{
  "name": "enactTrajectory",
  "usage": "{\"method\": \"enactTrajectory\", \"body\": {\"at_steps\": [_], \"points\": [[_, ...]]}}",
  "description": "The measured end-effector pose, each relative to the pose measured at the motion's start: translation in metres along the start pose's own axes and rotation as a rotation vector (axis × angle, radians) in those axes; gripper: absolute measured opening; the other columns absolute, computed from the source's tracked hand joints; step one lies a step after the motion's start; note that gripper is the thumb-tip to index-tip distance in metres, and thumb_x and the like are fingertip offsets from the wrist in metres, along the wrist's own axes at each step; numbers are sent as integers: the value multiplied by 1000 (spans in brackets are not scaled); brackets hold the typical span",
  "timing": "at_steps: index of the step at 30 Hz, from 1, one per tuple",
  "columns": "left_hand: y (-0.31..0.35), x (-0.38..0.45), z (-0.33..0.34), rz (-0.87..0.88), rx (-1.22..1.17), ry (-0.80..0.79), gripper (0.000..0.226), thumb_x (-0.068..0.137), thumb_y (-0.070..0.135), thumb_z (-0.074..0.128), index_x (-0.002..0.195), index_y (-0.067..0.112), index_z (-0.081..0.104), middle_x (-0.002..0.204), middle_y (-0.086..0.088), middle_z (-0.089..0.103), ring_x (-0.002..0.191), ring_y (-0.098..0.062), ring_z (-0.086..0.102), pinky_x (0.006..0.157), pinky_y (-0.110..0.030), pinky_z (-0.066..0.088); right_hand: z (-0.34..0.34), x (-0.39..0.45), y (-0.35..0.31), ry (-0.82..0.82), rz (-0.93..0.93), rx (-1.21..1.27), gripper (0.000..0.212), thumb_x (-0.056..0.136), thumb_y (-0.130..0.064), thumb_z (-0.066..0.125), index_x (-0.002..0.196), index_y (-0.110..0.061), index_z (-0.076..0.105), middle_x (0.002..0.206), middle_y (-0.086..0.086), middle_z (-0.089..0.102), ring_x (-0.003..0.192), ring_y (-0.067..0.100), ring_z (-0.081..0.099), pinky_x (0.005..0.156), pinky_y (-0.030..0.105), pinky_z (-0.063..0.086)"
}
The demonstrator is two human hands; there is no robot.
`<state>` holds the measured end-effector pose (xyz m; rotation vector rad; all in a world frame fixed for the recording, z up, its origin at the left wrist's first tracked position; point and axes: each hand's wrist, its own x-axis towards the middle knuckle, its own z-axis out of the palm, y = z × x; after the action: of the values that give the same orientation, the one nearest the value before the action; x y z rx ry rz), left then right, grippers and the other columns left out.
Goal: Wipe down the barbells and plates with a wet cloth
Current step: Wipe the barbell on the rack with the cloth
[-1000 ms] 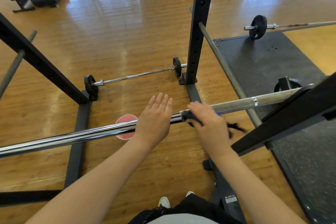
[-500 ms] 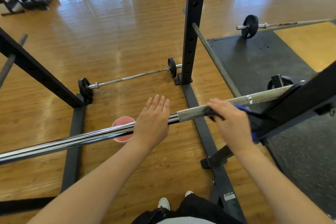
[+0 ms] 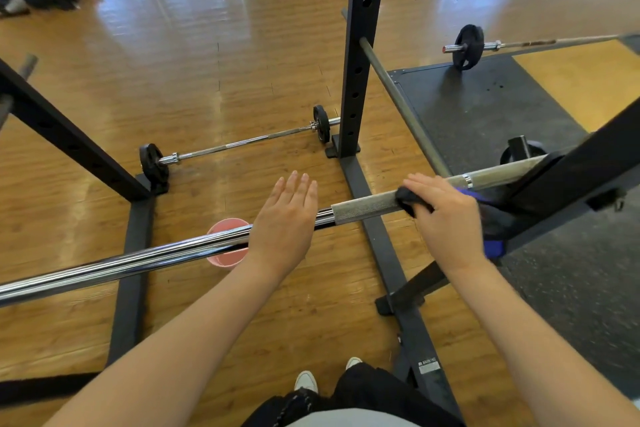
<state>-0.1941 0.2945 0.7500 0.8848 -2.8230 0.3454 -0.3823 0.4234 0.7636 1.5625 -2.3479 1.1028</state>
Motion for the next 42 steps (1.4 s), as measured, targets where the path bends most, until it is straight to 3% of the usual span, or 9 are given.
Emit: {"method": "enactTrajectory", "body": {"at_steps": [6, 13, 17, 22, 25, 27, 32, 38, 42], "points": [[3, 1, -4, -13, -32, -49, 62, 58, -5, 77, 118, -7, 61, 119, -23, 62, 115, -37, 58, 98, -47, 41, 37, -18, -32, -139, -263, 53, 31, 79, 5, 61, 109, -2, 69, 116, 14, 66, 113, 25, 59, 104, 42, 40], [4, -2, -8, -43, -27, -106, 59, 84, -3, 55, 140, -1, 39, 144, -19, 41, 138, -32, 32, 112, -37, 11, -4, -9, 33, 26, -35, -38, 36, 74, 18, 67, 106, 3, 69, 112, 16, 67, 109, 32, 62, 97, 45, 47], [4, -2, -10, -68, -30, -123, 57, 81, -3, 59, 136, -2, 44, 139, -20, 47, 135, -33, 38, 111, -38, 15, 11, -9, -4, 93, -1, -21, 33, 75, 15, 66, 106, 6, 67, 111, 21, 66, 107, 35, 62, 99, 47, 42], [6, -2, -15, -46, -36, -138, 58, 87, 0, 52, 143, -1, 34, 147, -19, 36, 141, -31, 27, 113, -36, 6, 37, -21, -20, -78, -210, 9, 32, 79, 5, 62, 110, 1, 67, 117, 17, 65, 112, 32, 60, 105, 41, 37], [6, -2, -17, -50, -51, -134, 57, 88, 1, 51, 143, 0, 35, 147, -18, 37, 141, -30, 26, 113, -36, 5, 17, -18, 13, -9, -108, 28, 28, 88, -3, 49, 110, 2, 67, 117, 17, 64, 113, 31, 59, 103, 44, 42], [6, -2, -14, -40, -68, -116, 57, 90, 1, 48, 144, 1, 32, 149, -17, 33, 142, -30, 23, 114, -36, 4, 3, -14, 27, 35, 9, 44, 27, 86, 5, 57, 111, 2, 67, 119, 16, 64, 115, 31, 58, 103, 43, 41], [5, -2, -14, -52, -90, -107, 55, 90, 1, 47, 143, 0, 34, 148, -18, 35, 142, -30, 25, 115, -36, 8, 0, -3, 8, -38, 190, 210, 40, 78, -12, 73, 116, -2, 65, 117, 4, 63, 118, 12, 49, 106, 27, 30], [5, -2, -10, -74, -74, -124, 54, 74, -3, 67, 127, -4, 55, 129, -20, 57, 126, -33, 49, 108, -41, 30, 7, -11, 16, -2, 56, 127, 37, 76, 3, 72, 113, 1, 66, 118, 14, 64, 117, 25, 56, 104, 38, 36], [6, -2, -9, -72, -57, -120, 52, 80, -1, 61, 132, -2, 51, 135, -19, 52, 131, -32, 44, 111, -40, 24, 0, -9, 18, 89, 106, 155, 33, 79, 9, 68, 112, 1, 66, 115, 15, 66, 114, 27, 59, 102, 43, 43]]}}
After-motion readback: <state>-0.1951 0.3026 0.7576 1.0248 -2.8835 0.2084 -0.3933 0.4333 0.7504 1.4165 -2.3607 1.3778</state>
